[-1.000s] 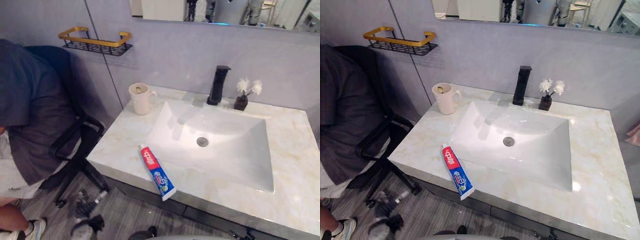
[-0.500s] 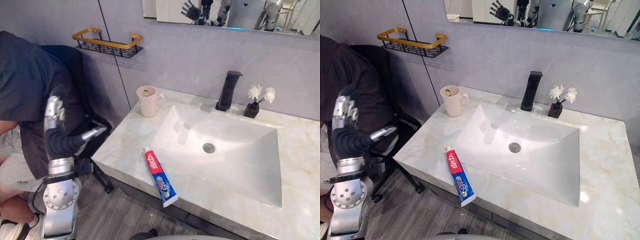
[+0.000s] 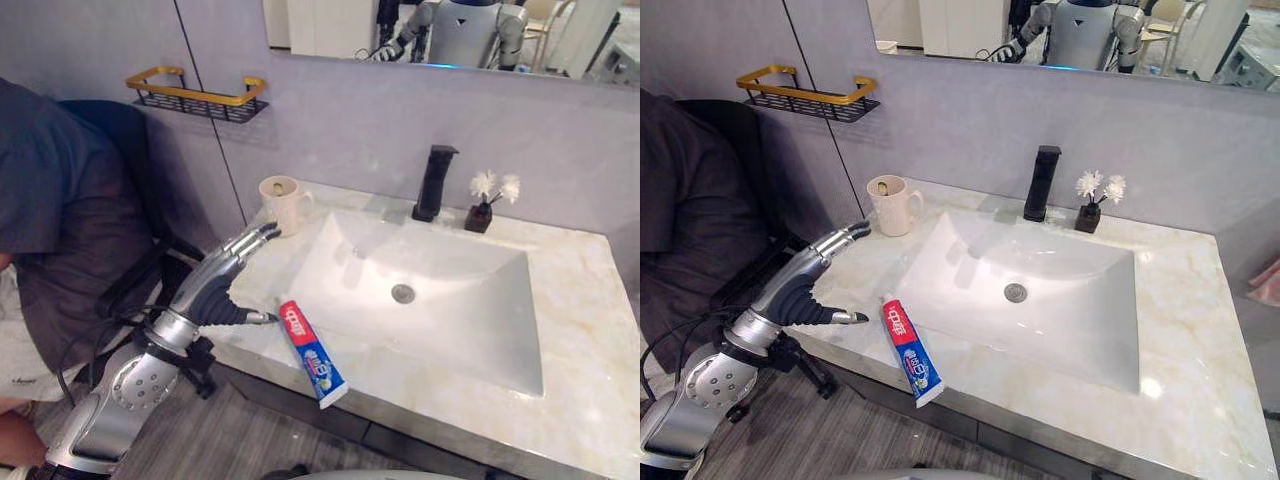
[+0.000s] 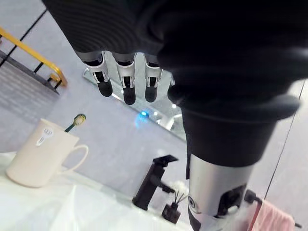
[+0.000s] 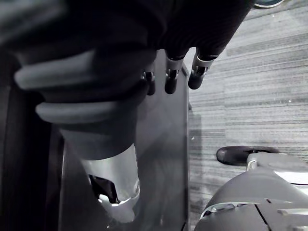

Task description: Organize washtable

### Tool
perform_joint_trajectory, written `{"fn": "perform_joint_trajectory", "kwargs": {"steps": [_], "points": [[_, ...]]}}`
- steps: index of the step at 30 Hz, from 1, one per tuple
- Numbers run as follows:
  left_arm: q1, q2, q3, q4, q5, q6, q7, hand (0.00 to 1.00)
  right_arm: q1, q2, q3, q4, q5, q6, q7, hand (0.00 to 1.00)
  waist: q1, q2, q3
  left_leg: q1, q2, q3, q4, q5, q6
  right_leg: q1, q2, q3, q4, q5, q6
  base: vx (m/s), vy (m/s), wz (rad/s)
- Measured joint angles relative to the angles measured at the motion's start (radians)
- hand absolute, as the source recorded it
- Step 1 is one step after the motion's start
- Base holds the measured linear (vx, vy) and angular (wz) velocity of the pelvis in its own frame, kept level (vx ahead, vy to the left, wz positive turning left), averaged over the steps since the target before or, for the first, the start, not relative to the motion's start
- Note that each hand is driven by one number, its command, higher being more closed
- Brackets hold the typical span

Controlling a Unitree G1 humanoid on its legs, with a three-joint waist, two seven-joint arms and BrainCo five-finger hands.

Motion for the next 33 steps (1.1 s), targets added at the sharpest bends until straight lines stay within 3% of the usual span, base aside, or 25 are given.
{"fn": "perform_joint_trajectory", "kwargs": {"steps": [12, 19, 33], "points": [[-0.044, 0.065, -0.114, 0.118, 0.187, -0.022, 0.015, 0.00, 0.000, -0.008, 0.055, -0.020, 0.000, -0.001, -0.003, 0.00, -0.001, -0.018, 0.001, 0.001, 0.000, 0.028, -0.016, 0.000, 0.000, -0.010, -0.003, 0.025, -0.016, 0.015, 0.001, 0.01, 0.012, -0.06], [-0.046, 0.073, -0.157, 0.193, 0.246, -0.032, 0.020, 0.00, -0.005, -0.024, 0.069, -0.039, -0.001, -0.005, -0.003, 0.00, -0.026, -0.005, 0.005, 0.007, -0.001, 0.036, -0.037, 0.003, 0.003, -0.011, -0.002, 0.034, -0.034, 0.024, 0.005, 0.00, 0.005, -0.04], [-0.136, 0.107, -0.273, 0.283, 0.295, -0.039, 0.018, 0.00, -0.003, -0.058, 0.096, -0.063, -0.003, -0.006, -0.008, 0.00, -0.031, 0.013, 0.020, 0.020, -0.002, 0.076, -0.055, 0.000, 0.006, -0.016, -0.002, 0.069, -0.048, 0.028, 0.010, 0.00, 0.004, -0.08]]}}
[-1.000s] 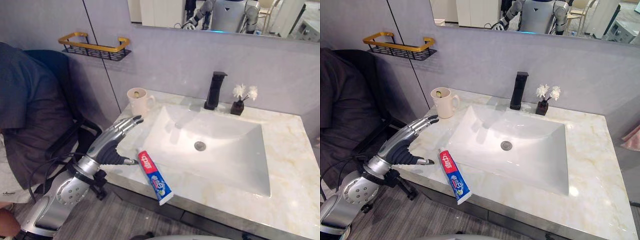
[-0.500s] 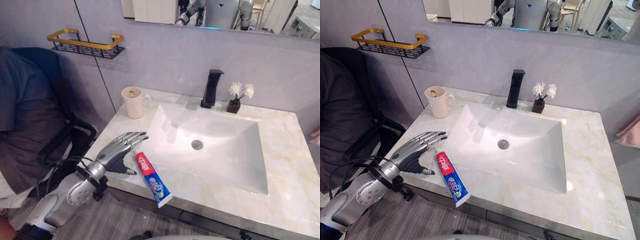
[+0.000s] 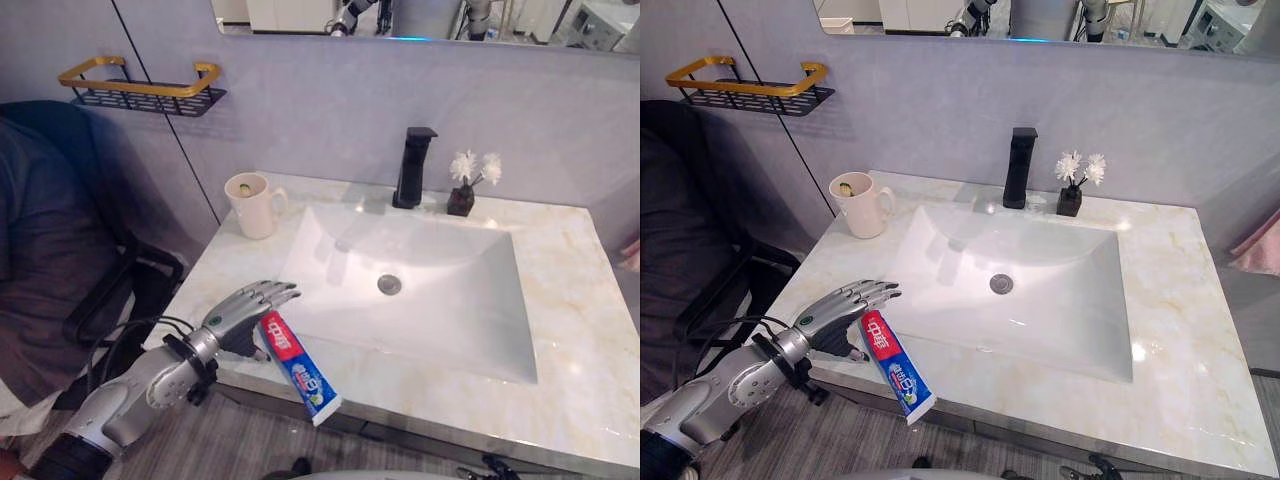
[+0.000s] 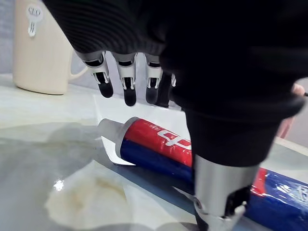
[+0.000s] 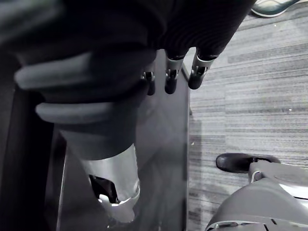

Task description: Organize washtable

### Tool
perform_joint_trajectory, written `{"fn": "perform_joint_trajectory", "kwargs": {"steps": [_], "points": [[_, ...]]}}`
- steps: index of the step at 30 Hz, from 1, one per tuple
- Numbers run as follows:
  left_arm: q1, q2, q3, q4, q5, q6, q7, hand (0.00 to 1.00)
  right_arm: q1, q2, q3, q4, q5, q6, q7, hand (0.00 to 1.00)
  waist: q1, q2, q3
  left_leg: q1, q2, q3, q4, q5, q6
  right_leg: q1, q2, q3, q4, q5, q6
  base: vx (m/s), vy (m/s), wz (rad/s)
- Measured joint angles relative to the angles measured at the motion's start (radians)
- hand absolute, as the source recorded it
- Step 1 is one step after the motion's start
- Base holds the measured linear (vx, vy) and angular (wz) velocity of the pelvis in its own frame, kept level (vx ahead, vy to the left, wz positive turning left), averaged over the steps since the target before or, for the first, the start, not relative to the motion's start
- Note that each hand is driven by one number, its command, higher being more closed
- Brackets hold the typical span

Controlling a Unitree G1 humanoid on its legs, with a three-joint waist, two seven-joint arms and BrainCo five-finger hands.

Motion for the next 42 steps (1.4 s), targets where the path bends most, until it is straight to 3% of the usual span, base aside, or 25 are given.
{"fn": "perform_joint_trajectory", "kwargs": {"steps": [2, 3, 7, 15, 18, 27, 30, 36, 42], "points": [[-0.018, 0.001, -0.011, 0.018, -0.001, -0.003, 0.000, 0.00, -0.005, -0.005, 0.001, -0.001, 0.000, -0.011, 0.000, 0.00, 0.001, 0.007, 0.004, -0.001, 0.001, 0.013, 0.000, -0.001, 0.002, -0.007, 0.000, 0.011, 0.000, 0.004, 0.001, -0.02, 0.008, -0.16], [-0.022, 0.005, -0.019, 0.020, -0.001, -0.003, -0.003, 1.00, -0.010, -0.009, 0.003, -0.001, 0.000, -0.013, 0.000, 0.00, -0.001, 0.011, 0.005, -0.002, 0.000, 0.017, -0.001, -0.001, 0.002, -0.011, 0.000, 0.016, 0.001, 0.005, 0.001, -0.03, 0.008, -0.14], [-0.030, 0.058, -0.087, 0.050, -0.002, -0.020, -0.011, 1.00, -0.022, -0.019, 0.015, -0.005, -0.012, -0.016, 0.001, 0.00, -0.018, 0.013, 0.007, -0.001, 0.001, 0.029, -0.002, -0.002, 0.003, -0.016, -0.001, 0.029, 0.000, 0.009, 0.002, -0.03, 0.006, -0.10], [-0.080, 0.060, -0.140, 0.075, -0.008, -0.021, -0.027, 1.00, -0.023, -0.024, 0.040, -0.040, -0.036, -0.017, 0.005, 0.00, -0.033, 0.015, 0.007, 0.005, 0.006, 0.065, -0.013, -0.002, 0.003, -0.030, -0.002, 0.059, 0.000, 0.014, 0.002, -0.01, 0.001, -0.12], [-0.078, 0.060, -0.143, 0.075, -0.015, -0.022, -0.027, 1.00, -0.027, -0.030, 0.041, -0.040, -0.036, -0.017, 0.006, 0.00, -0.047, 0.019, 0.005, 0.007, 0.005, 0.067, -0.013, -0.002, 0.003, -0.029, -0.002, 0.059, 0.000, 0.014, 0.002, 0.00, -0.002, -0.01], [-0.016, 0.054, -0.112, 0.046, -0.033, -0.026, -0.047, 1.00, -0.028, -0.030, 0.036, -0.040, -0.035, -0.018, 0.000, 0.00, -0.053, 0.027, 0.006, 0.012, 0.010, 0.070, -0.002, -0.008, 0.009, -0.028, -0.003, 0.062, 0.010, 0.014, 0.002, -0.04, -0.006, -0.01], [0.015, -0.006, -0.062, 0.046, -0.052, -0.012, -0.048, 1.00, -0.027, -0.014, -0.010, -0.040, -0.025, -0.026, -0.006, 0.00, -0.054, 0.028, 0.007, 0.009, 0.011, 0.070, 0.005, -0.010, 0.010, -0.028, -0.002, 0.063, 0.013, 0.014, 0.001, -0.07, -0.003, -0.01], [0.057, -0.198, 0.063, 0.016, -0.119, 0.050, -0.009, 1.00, -0.025, 0.028, -0.174, -0.039, 0.025, -0.034, -0.042, 0.00, -0.053, 0.028, 0.006, 0.010, 0.017, 0.072, 0.007, -0.011, 0.009, -0.029, 0.003, 0.070, 0.010, 0.019, -0.002, -0.03, -0.010, -0.03], [0.086, -0.375, 0.098, -0.033, -0.162, 0.075, 0.041, 1.00, -0.019, 0.073, -0.431, -0.088, 0.091, -0.034, -0.104, 0.00, -0.051, 0.018, 0.007, 0.022, 0.018, 0.100, 0.018, -0.025, 0.011, -0.027, 0.009, 0.101, 0.012, 0.021, -0.001, -0.01, -0.002, -0.14]]}}
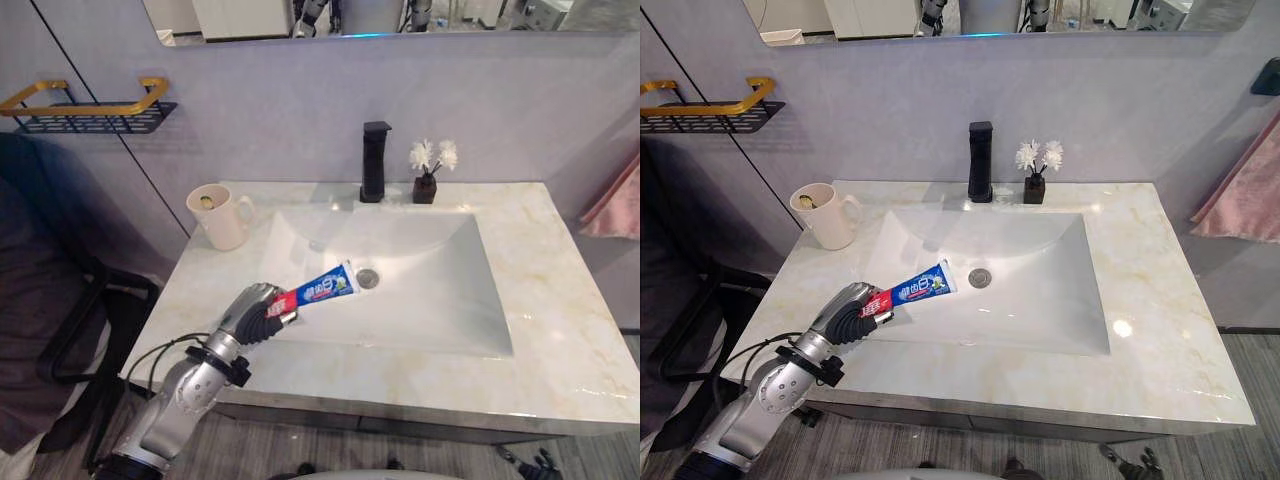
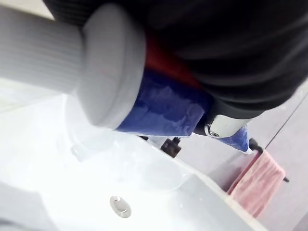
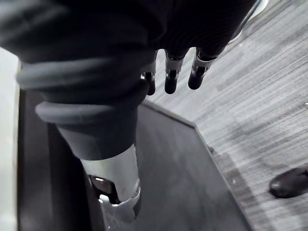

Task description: Organize washtable

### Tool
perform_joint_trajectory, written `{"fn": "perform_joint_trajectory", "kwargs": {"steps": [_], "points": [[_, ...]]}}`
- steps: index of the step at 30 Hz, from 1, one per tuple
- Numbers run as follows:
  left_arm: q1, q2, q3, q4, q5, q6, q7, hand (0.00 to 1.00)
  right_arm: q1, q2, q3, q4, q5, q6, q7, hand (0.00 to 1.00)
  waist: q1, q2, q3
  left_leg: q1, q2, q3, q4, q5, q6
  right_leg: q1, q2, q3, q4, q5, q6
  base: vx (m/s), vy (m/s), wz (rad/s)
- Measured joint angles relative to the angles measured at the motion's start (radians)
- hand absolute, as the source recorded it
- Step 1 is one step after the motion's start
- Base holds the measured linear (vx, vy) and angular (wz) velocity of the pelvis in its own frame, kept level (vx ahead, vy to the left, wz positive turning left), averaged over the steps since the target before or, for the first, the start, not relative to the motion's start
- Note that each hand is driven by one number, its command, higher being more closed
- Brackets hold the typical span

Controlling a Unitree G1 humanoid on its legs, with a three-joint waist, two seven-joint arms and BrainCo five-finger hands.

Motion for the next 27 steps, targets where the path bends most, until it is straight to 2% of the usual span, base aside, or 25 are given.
{"fn": "perform_joint_trajectory", "kwargs": {"steps": [2, 4, 6, 7, 8, 12, 13, 14, 15, 16, 18, 19, 22, 23, 25, 27], "points": [[0.020, -0.068, 0.007, -0.036, -0.008, 0.014, 0.006, 1.00, 0.002, 0.021, -0.102, -0.067, 0.018, 0.001, -0.027, 0.00, 0.001, -0.011, -0.001, 0.000, 0.002, 0.021, 0.016, -0.016, 0.001, -0.003, 0.000, 0.020, 0.001, 0.000, 0.000, -0.03, 0.019, -0.30], [0.020, -0.098, 0.007, -0.054, -0.011, 0.017, 0.011, 1.00, 0.002, 0.033, -0.162, -0.135, 0.033, 0.002, -0.055, 0.00, -0.002, -0.018, -0.004, 0.000, 0.002, 0.028, 0.025, -0.024, 0.002, -0.005, 0.000, 0.029, 0.002, 0.000, 0.001, -0.01, 0.013, -0.19], [0.020, -0.128, 0.009, -0.074, -0.035, 0.019, 0.023, 1.00, 0.002, 0.042, -0.204, -0.255, 0.035, 0.003, -0.099, 0.00, -0.003, -0.020, -0.008, 0.000, 0.001, 0.039, 0.028, -0.027, 0.005, -0.010, 0.000, 0.041, 0.004, 0.000, 0.001, 0.00, 0.014, -0.17], [0.020, -0.146, 0.014, -0.084, -0.050, 0.019, 0.026, 1.00, 0.002, 0.046, -0.223, -0.346, 0.033, 0.003, -0.128, 0.00, -0.007, -0.030, -0.009, -0.002, 0.002, 0.048, 0.029, -0.029, 0.007, -0.016, 0.000, 0.048, 0.006, 0.000, 0.001, 0.00, 0.011, -0.18], [0.020, -0.167, 0.024, -0.100, -0.050, 0.024, 0.030, 1.00, -0.003, 0.051, -0.240, -0.467, 0.030, 0.003, -0.157, 0.00, -0.008, -0.028, -0.012, -0.002, 0.001, 0.055, 0.031, -0.031, 0.008, -0.019, 0.001, 0.057, 0.008, 0.001, 0.002, 0.00, 0.011, -0.17], [0.022, -0.206, 0.055, -0.109, -0.052, 0.025, 0.055, 1.00, -0.015, 0.052, -0.293, -0.707, -0.013, 0.002, -0.234, 0.00, -0.009, -0.039, -0.010, 0.000, 0.000, 0.075, 0.042, -0.044, 0.007, -0.022, 0.003, 0.076, 0.008, 0.002, 0.004, 0.00, 0.012, -0.17], [0.022, -0.207, 0.072, -0.109, -0.052, 0.026, 0.063, 1.00, -0.043, 0.047, -0.303, -0.801, -0.015, -0.007, -0.245, 0.00, -0.019, -0.042, -0.012, 0.001, 0.000, 0.079, 0.045, -0.045, 0.007, -0.022, 0.004, 0.082, 0.008, 0.003, 0.004, -0.01, 0.001, -0.12], [0.021, -0.208, 0.086, -0.109, -0.054, 0.026, 0.066, 1.00, -0.077, 0.026, -0.294, -0.870, -0.014, -0.038, -0.240, 0.00, -0.027, -0.046, -0.012, 0.000, 0.000, 0.082, 0.051, -0.050, 0.009, -0.023, 0.005, 0.088, 0.009, 0.004, 0.004, -0.02, 0.000, -0.13], [0.021, -0.208, 0.091, -0.109, -0.054, 0.026, 0.066, 1.00, -0.092, 0.012, -0.288, -0.892, -0.012, -0.050, -0.236, 0.00, -0.028, -0.046, -0.012, 0.000, 0.001, 0.084, 0.058, -0.054, 0.009, -0.023, 0.006, 0.092, 0.010, 0.005, 0.005, -0.03, 0.003, -0.17], [0.021, -0.208, 0.095, -0.109, -0.056, 0.026, 0.066, 1.00, -0.124, -0.033, -0.256, -0.945, -0.003, -0.086, -0.226, 0.00, -0.026, -0.046, -0.013, -0.001, 0.003, 0.089, 0.071, -0.062, 0.009, -0.022, 0.007, 0.099, 0.010, 0.006, 0.006, -0.03, 0.003, -0.14], [0.021, -0.207, 0.095, -0.110, -0.064, 0.026, 0.063, 1.00, -0.164, -0.093, -0.184, -1.015, 0.037, -0.128, -0.179, 0.00, -0.026, -0.051, -0.013, -0.004, 0.002, 0.089, 0.076, -0.066, 0.009, -0.022, 0.006, 0.101, 0.009, 0.008, 0.008, -0.04, -0.001, -0.07], [0.021, -0.207, 0.095, -0.110, -0.080, 0.026, 0.062, 1.00, -0.204, -0.139, -0.120, -1.059, 0.107, -0.165, -0.125, 0.00, -0.025, -0.056, -0.013, -0.004, 0.002, 0.089, 0.076, -0.066, 0.009, -0.023, 0.006, 0.101, 0.009, 0.008, 0.008, -0.03, -0.005, -0.01], [0.006, -0.207, 0.091, -0.111, -0.111, 0.026, 0.062, 1.00, -0.308, -0.209, 0.065, -1.126, 0.277, -0.230, -0.006, 0.00, -0.016, -0.061, -0.016, -0.010, 0.001, 0.083, 0.080, -0.066, 0.009, -0.024, 0.005, 0.095, 0.009, 0.009, 0.008, -0.02, -0.009, 0.06], [-0.006, -0.207, 0.087, -0.118, -0.131, 0.026, 0.062, 1.00, -0.356, -0.226, 0.155, -1.153, 0.345, -0.241, 0.040, 0.00, -0.003, -0.060, -0.016, -0.016, 0.000, 0.077, 0.085, -0.066, 0.009, -0.024, 0.004, 0.090, 0.009, 0.009, 0.008, -0.02, -0.016, 0.13], [-0.034, -0.206, 0.069, -0.137, -0.158, 0.026, 0.064, 1.00, -0.421, -0.231, 0.319, -1.169, 0.410, -0.239, 0.092, 0.00, 0.012, -0.060, -0.016, -0.025, -0.002, 0.056, 0.093, -0.066, 0.010, -0.018, 0.003, 0.066, 0.009, 0.009, 0.008, -0.02, -0.024, 0.28], [-0.052, -0.207, 0.051, -0.151, -0.165, 0.025, 0.067, 1.00, -0.457, -0.229, 0.434, -1.165, 0.445, -0.234, 0.112, 0.00, 0.028, -0.059, -0.017, -0.030, -0.003, 0.045, 0.095, -0.065, 0.010, -0.018, 0.001, 0.053, 0.010, 0.009, 0.008, -0.01, -0.019, 0.23]]}}
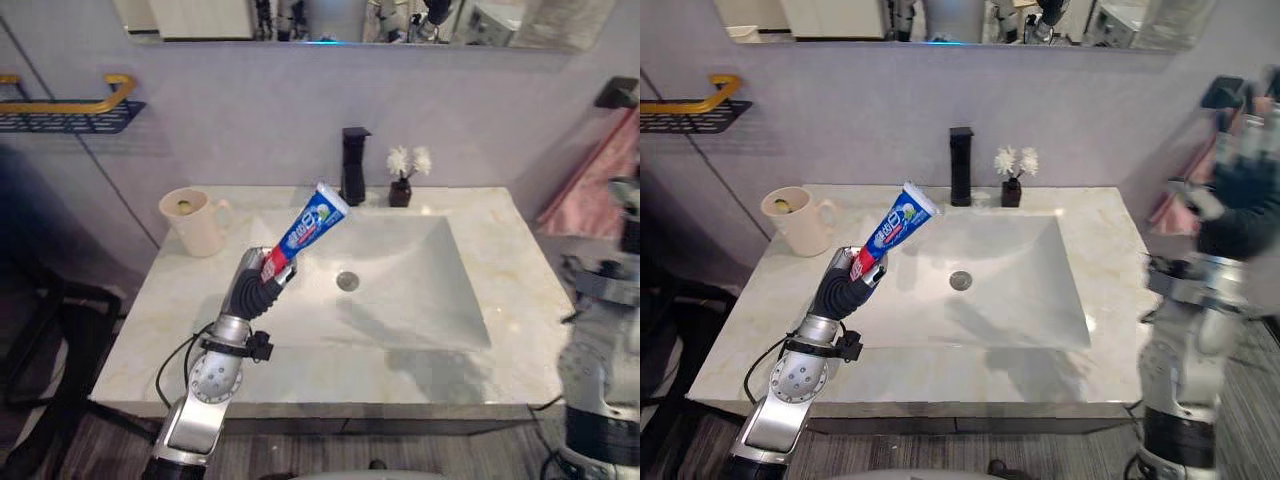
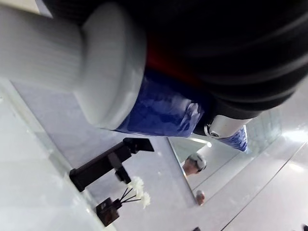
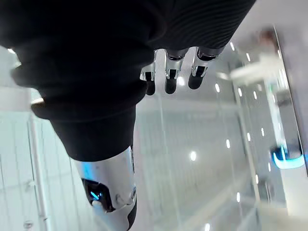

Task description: Organize washtable

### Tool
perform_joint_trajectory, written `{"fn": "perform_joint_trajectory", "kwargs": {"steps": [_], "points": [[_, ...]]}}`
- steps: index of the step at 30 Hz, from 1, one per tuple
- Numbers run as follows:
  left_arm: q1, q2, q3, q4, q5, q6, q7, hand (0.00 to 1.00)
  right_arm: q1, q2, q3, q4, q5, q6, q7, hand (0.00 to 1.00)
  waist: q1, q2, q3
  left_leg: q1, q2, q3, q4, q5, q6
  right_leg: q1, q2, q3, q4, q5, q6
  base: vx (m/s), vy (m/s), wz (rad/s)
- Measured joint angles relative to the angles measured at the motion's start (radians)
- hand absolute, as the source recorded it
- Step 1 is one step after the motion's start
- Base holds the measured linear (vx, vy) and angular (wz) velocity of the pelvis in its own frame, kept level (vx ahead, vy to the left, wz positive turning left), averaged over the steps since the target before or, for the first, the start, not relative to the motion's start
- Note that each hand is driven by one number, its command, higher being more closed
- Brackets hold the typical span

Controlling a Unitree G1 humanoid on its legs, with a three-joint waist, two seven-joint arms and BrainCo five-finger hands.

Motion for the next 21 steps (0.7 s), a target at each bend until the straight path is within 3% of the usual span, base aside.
{"fn": "perform_joint_trajectory", "kwargs": {"steps": [2, 5, 10, 13, 21], "points": [[-0.026, 0.000, -0.027, -0.001, 0.000, 0.000, 0.004, 1.00, -0.058, 0.013, 0.162, 0.027, 0.019, 0.027, 0.004, 0.00, 0.010, 0.001, 0.000, -0.007, -0.005, -0.022, 0.005, 0.001, 0.001, 0.005, -0.004, -0.023, 0.000, 0.000, 0.000, -0.01, -0.008, 0.25], [-0.043, -0.003, -0.059, -0.001, 0.000, 0.001, 0.027, 1.00, -0.084, 0.062, 0.294, 0.096, 0.027, 0.075, 0.020, 0.00, 0.030, 0.001, 0.000, -0.007, -0.014, -0.038, 0.007, 0.003, 0.004, 0.016, -0.013, -0.046, -0.002, 0.000, 0.000, 0.00, 0.005, 0.21], [-0.055, -0.015, -0.072, -0.001, 0.001, 0.009, 0.077, 1.00, -0.084, 0.153, 0.470, 0.198, 0.076, 0.136, 0.030, 0.00, 0.032, 0.001, 0.000, -0.017, -0.028, -0.060, 0.004, 0.010, 0.014, 0.017, -0.026, -0.076, 0.000, 0.000, 0.000, -0.02, 0.007, 0.15], [-0.055, -0.017, -0.091, 0.000, 0.001, 0.017, 0.090, 1.00, -0.085, 0.173, 0.527, 0.208, 0.104, 0.160, 0.048, 0.00, 0.033, 0.002, 0.000, -0.021, -0.034, -0.075, 0.003, 0.013, 0.019, 0.016, -0.032, -0.096, 0.005, 0.000, 0.000, -0.03, 0.002, 0.14], [-0.057, -0.033, -0.138, 0.024, 0.002, 0.023, 0.106, 1.00, -0.089, 0.209, 0.624, 0.262, 0.116, 0.174, 0.062, 0.00, 0.031, 0.002, 0.000, -0.020, -0.045, -0.078, -0.006, 0.026, 0.026, 0.011, -0.042, -0.106, 0.012, -0.001, -0.001, -0.04, 0.005, 0.02]]}}
